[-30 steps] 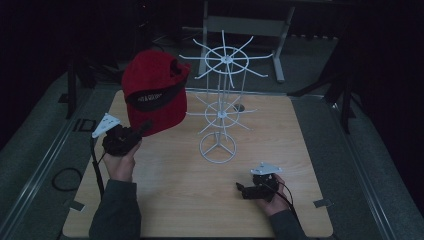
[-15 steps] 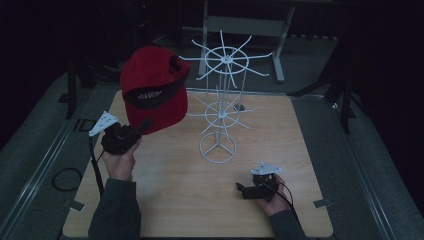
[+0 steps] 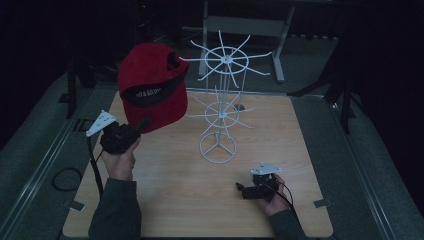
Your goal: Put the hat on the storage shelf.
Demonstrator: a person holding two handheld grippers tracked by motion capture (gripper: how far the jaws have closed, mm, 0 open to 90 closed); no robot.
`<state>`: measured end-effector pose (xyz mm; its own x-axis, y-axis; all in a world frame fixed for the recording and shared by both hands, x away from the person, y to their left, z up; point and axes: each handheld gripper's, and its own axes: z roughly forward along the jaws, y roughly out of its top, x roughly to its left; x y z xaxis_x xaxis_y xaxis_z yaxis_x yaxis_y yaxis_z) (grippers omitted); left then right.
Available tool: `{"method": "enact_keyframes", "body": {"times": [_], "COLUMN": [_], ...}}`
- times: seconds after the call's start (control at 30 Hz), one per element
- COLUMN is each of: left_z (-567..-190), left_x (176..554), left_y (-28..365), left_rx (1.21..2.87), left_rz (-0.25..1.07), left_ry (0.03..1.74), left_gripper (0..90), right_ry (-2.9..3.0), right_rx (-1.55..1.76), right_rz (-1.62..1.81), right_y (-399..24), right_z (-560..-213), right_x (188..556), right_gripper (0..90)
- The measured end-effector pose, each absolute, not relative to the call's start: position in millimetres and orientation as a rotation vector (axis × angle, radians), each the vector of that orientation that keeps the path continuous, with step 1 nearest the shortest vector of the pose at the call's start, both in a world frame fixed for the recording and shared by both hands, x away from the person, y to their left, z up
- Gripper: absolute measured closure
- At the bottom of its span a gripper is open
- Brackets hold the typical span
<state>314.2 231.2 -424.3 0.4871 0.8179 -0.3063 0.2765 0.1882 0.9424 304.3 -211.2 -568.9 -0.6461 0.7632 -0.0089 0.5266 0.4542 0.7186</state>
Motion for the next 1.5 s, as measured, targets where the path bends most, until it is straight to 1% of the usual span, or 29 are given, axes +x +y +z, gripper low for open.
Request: {"method": "enact_keyframes", "body": {"times": [0.6, 1.5], "left_z": [-414, -403], "left_x": [313, 308], "left_y": [235, 235], "left_rx": [1.334, 1.285], "left_rz": [0.529, 0.533], "left_ry": [1.049, 1.027], "left_gripper": [85.9, 85.8], "right_ry": [2.378, 2.378], "right_rx": [1.099, 1.098], "right_rz": [1.002, 1.002], "right_y": [-211, -211], "right_z": [-569, -569], "right_x": [304, 304], "right_gripper": [12.8, 12.8]}}
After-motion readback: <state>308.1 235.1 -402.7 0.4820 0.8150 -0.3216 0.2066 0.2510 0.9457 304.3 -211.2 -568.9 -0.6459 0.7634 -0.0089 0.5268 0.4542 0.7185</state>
